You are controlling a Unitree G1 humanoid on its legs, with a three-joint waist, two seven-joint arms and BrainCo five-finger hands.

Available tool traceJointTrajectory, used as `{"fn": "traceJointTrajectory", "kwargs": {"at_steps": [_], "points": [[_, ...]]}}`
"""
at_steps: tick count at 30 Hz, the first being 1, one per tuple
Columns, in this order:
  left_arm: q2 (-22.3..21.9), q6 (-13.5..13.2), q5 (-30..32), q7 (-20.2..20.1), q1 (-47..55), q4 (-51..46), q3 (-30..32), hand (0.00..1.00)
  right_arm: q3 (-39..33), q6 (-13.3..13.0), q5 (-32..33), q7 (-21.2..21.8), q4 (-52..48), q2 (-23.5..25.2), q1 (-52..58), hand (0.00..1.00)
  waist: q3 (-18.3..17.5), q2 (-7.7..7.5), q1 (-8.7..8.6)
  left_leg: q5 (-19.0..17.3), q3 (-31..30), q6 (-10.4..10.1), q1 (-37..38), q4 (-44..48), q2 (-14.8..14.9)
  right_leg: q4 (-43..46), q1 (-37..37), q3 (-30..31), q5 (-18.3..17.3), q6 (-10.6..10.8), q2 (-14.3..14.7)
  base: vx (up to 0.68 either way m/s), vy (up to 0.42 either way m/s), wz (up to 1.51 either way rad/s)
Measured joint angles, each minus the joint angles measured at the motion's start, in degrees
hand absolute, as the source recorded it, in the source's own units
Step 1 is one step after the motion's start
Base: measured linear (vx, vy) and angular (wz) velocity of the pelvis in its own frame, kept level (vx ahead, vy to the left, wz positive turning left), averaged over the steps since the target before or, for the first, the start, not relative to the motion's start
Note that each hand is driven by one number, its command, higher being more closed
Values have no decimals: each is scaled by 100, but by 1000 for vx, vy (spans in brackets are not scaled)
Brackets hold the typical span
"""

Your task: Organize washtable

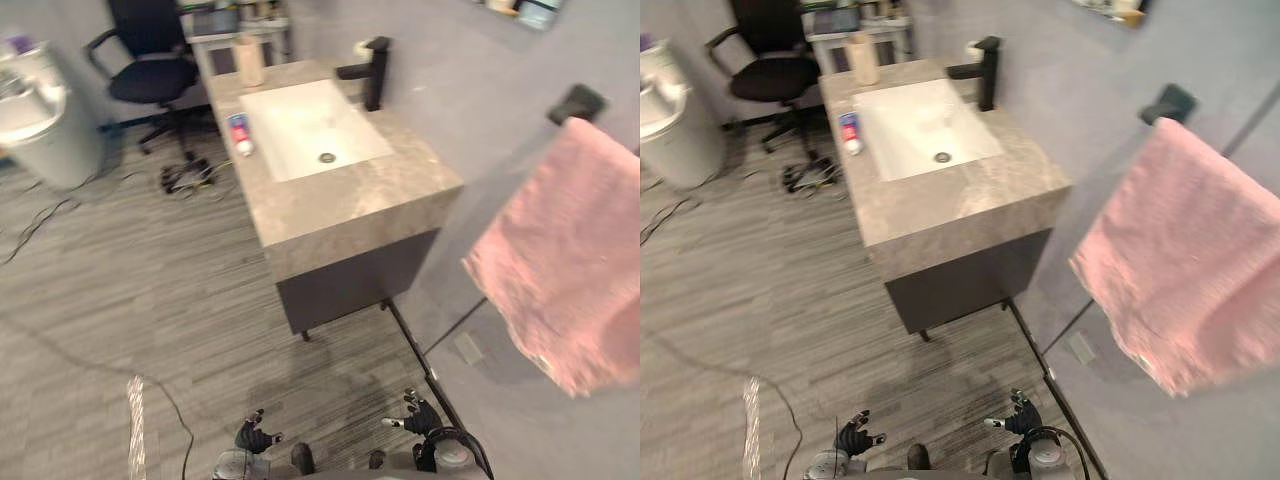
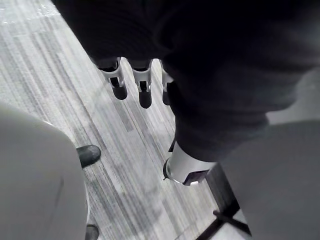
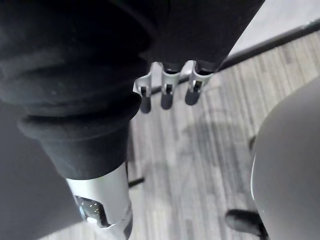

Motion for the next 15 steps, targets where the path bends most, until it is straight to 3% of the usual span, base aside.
{"fn": "traceJointTrajectory", "kwargs": {"at_steps": [3,5,6,7,8,10,11,13,15], "points": [[-4,-1,-13,0,-28,-70,-54,0,-8,-5,-2,-12,8,-78,-2,0,37,114,-14,120,11,7,-359,121,119,-93,73,-883,-26,35,-143,-40,-5,159],[-3,-3,-104,11,-49,-164,-29,0,2,0,-12,-13,27,-88,6,0,124,75,76,135,401,-13,-470,361,244,-114,197,-1181,-41,60,-198,-23,3,87],[-2,-2,-125,10,-31,-180,-32,0,40,-2,-12,-14,27,-88,-44,0,101,129,155,142,488,-24,-460,368,238,-86,276,-1268,-47,73,-249,-12,36,32],[-5,-5,-125,7,-3,-229,-17,0,46,-1,-13,-15,30,-79,-162,0,110,37,165,53,808,43,-469,285,261,-107,329,-1421,-34,96,-317,28,73,68],[-19,-2,-135,2,-17,-225,18,0,27,-4,-20,-23,28,-61,-256,0,116,34,-15,-40,1467,78,-457,282,358,-241,472,-1728,18,186,-422,30,103,92],[-103,10,-166,-1,-62,-199,14,0,-14,-5,-124,-59,20,-75,-262,0,117,22,-144,16,2570,142,-380,285,559,-313,645,-2158,63,277,-555,76,180,127],[-102,5,-168,10,-62,-211,27,0,-19,9,-176,-76,21,-100,-256,0,111,40,-141,218,2847,296,-382,277,555,-307,705,-2329,84,317,-619,82,198,94],[-15,-2,-163,20,-58,-212,152,0,-17,14,-223,-116,16,-56,-282,0,109,-59,18,283,2768,365,-260,0,346,-328,722,-2378,138,406,-721,78,180,27],[54,24,-161,36,-8,-104,249,0,-13,14,-227,-127,13,59,-353,0,107,-108,5,293,2740,392,-88,-236,143,-314,812,-2374,184,485,-844,66,160,12]]}}
